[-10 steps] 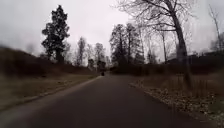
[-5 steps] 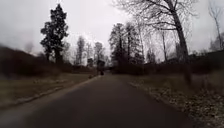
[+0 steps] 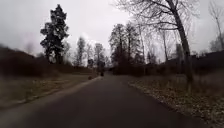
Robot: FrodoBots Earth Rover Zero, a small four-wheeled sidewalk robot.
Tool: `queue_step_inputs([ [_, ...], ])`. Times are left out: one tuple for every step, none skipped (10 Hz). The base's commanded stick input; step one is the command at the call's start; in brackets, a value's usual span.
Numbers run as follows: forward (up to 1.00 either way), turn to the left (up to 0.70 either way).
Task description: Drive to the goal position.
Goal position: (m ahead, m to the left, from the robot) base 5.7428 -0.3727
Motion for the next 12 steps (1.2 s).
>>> queue_step_inputs([
  [0.45,0.27],
  [0.45,0.15],
  [0.45,0.00],
  [0.45,0.00],
  [0.45,0.00],
  [0.45,0.00],
  [0.45,0.00],
  [0.45,0.00],
  [0.45,0.00],
  [0.45,0.00],
  [0.45,0.00],
  [0.45,0.00],
])
